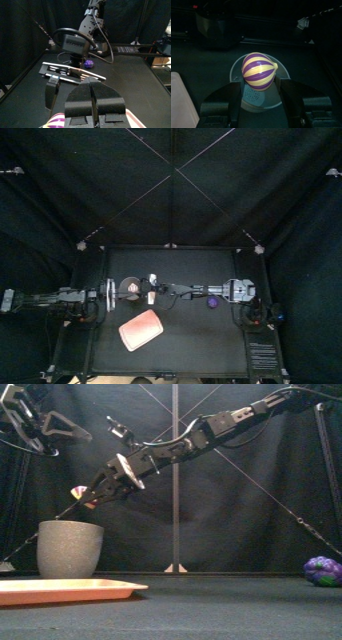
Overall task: Pick the onion then place it in the grey bowl
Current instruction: Drop onion in the grey bowl and return to neutral
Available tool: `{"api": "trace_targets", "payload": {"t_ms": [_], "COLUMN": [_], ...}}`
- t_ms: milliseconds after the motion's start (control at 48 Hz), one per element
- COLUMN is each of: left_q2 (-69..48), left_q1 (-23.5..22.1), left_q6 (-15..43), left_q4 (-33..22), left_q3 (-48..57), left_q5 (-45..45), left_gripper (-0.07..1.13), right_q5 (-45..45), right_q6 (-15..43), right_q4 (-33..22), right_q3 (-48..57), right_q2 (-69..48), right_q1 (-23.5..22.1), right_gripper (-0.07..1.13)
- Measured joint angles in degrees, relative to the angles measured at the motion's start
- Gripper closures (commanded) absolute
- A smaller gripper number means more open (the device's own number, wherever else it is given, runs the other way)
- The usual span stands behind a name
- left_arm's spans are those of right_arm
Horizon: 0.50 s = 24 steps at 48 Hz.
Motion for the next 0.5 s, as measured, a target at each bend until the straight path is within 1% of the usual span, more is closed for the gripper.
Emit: {"api": "trace_targets", "payload": {"t_ms": [104,188,354,500], "left_q2": [0.1,0.0,0.0,0.0], "left_q1": [0.0,0.0,0.1,0.1], "left_q6": [0.0,0.0,0.0,0.0], "left_q4": [0.4,1.1,1.3,1.3], "left_q3": [0.0,0.0,0.0,0.0], "left_q5": [-0.1,-0.1,-0.4,-0.5], "left_gripper": [0.95,0.95,0.95,0.95], "right_q5": [0.8,2.1,3.5,3.3], "right_q6": [-0.1,0.5,0.5,0.5], "right_q4": [0.0,0.1,0.2,0.1], "right_q3": [-2.1,-2.7,-2.7,0.3], "right_q2": [1.4,1.7,1.7,0.4], "right_q1": [-0.2,-0.2,-0.2,-0.2], "right_gripper": [0.09,0.02,0.02,0.02]}}
